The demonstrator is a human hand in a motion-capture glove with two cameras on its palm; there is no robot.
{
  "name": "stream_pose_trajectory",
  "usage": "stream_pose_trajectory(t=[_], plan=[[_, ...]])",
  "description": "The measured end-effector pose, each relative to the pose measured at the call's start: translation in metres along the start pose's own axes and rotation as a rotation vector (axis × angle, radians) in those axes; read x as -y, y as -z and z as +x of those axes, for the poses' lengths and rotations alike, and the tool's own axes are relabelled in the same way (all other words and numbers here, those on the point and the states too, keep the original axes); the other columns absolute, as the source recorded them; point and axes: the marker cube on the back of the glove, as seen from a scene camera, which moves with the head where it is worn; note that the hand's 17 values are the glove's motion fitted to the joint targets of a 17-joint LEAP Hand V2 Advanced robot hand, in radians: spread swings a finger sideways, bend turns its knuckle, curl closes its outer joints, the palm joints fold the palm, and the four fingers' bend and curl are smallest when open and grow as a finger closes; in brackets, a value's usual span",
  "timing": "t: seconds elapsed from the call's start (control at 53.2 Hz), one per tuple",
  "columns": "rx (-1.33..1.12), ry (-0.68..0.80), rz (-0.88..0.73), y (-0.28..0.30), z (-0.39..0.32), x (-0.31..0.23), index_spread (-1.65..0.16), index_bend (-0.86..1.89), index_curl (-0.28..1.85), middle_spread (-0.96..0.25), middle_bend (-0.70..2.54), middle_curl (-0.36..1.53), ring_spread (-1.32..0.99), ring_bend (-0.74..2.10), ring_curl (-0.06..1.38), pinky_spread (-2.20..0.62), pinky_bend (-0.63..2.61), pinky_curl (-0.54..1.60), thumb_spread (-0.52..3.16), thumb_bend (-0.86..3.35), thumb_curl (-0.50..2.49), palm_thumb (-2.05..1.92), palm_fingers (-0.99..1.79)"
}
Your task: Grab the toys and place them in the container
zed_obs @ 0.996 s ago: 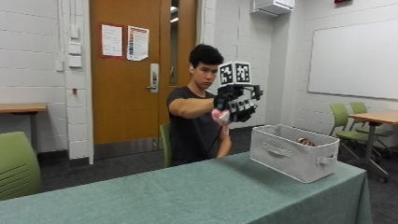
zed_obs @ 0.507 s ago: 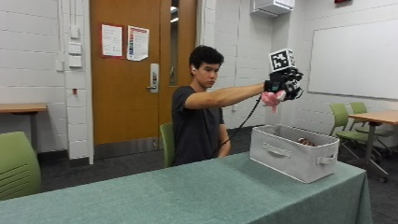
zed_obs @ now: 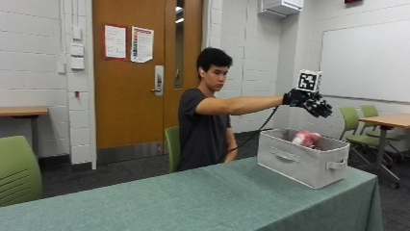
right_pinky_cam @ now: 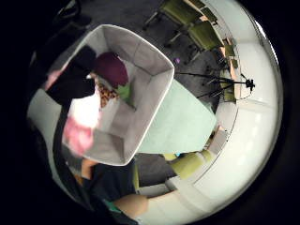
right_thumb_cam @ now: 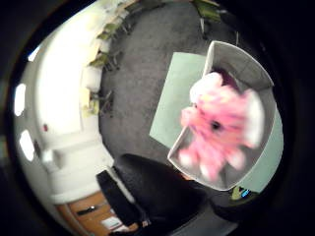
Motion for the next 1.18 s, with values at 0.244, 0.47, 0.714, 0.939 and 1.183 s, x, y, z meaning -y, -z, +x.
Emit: stream_pose_trajectory(t=[0.244,0.47,0.714,0.939,1.183], plan=[[0.003,-0.113,0.141,0.019,0.036,-0.068,-0.23,0.16,0.56,-0.11,0.51,0.44,-0.22,0.69,0.28,-0.15,1.02,0.41,0.93,-0.18,0.31,-0.26,-0.13],[-0.091,-0.391,0.183,0.001,0.102,-0.142,-0.24,0.18,0.53,-0.08,0.42,0.41,-0.21,0.51,0.23,-0.11,0.88,0.35,0.89,-0.17,0.19,-0.25,-0.09],[-0.090,-0.480,0.198,-0.047,0.157,-0.218,-0.24,0.18,0.51,-0.07,0.36,0.40,-0.22,0.37,0.22,-0.11,0.71,0.31,0.89,-0.16,0.12,-0.25,-0.08],[-0.110,-0.530,0.184,-0.082,0.179,-0.251,-0.22,0.17,0.49,-0.07,0.31,0.40,-0.25,0.28,0.22,-0.12,0.59,0.28,0.89,-0.16,0.08,-0.24,-0.06],[-0.084,-0.526,0.167,-0.102,0.189,-0.254,-0.22,0.18,0.47,-0.08,0.28,0.40,-0.27,0.23,0.23,-0.12,0.52,0.29,0.89,-0.15,0.05,-0.23,-0.02]])
